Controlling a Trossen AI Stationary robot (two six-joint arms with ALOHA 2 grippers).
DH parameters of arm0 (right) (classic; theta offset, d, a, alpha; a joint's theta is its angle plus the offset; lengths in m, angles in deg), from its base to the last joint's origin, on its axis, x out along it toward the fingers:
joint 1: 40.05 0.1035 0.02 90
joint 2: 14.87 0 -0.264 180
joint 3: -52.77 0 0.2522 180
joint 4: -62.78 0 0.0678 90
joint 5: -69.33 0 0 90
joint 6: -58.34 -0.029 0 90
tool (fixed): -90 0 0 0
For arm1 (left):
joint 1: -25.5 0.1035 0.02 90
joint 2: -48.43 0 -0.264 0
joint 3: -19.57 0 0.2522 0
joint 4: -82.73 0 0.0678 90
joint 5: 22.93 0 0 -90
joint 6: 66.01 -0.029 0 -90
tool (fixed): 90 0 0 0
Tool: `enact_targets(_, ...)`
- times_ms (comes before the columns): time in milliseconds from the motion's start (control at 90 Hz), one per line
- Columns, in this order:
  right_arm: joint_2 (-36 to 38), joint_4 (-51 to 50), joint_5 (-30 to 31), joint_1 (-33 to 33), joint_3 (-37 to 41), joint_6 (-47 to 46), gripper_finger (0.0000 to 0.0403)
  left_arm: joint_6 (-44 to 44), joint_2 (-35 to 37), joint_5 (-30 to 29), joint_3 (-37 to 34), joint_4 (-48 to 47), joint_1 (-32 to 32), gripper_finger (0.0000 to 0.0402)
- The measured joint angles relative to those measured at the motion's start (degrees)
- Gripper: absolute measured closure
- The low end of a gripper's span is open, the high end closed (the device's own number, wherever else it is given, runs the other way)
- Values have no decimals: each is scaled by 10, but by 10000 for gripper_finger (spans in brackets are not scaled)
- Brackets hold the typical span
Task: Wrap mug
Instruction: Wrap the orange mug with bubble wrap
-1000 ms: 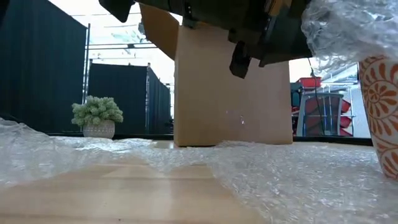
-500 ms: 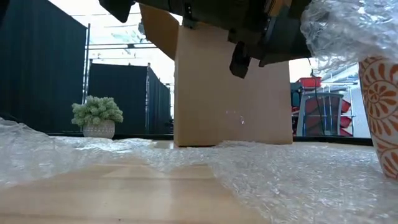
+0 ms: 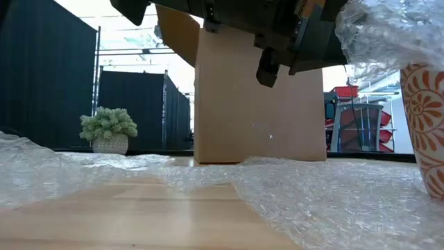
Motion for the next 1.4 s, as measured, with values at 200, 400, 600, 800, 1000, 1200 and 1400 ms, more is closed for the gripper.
enact_targets(200, -33, 60, 2, -24, 0, 68, 234, 0, 0, 0, 0, 0, 0, 254)
enact_targets(400, -73, 72, -8, -46, -1, 91, 234, 0, 0, 0, 0, 0, 0, 254)
enact_targets(600, -106, 93, -36, -69, -3, 91, 234, 0, 0, 0, 0, 1, 0, 254)
enact_targets(800, -138, 112, -61, -84, -4, 89, 234, 0, 0, 0, 0, 2, 1, 254)
enact_targets(1000, -145, 115, -73, -87, -3, 89, 234, 1, 0, 0, 0, 2, 1, 254)
enact_targets(1200, -142, 118, -76, -89, -1, 92, 234, 1, 0, 0, 0, 2, 1, 254)
enact_targets(1400, -142, 113, -77, -89, -9, 98, 217, 1, 0, 0, 0, 2, 0, 254)
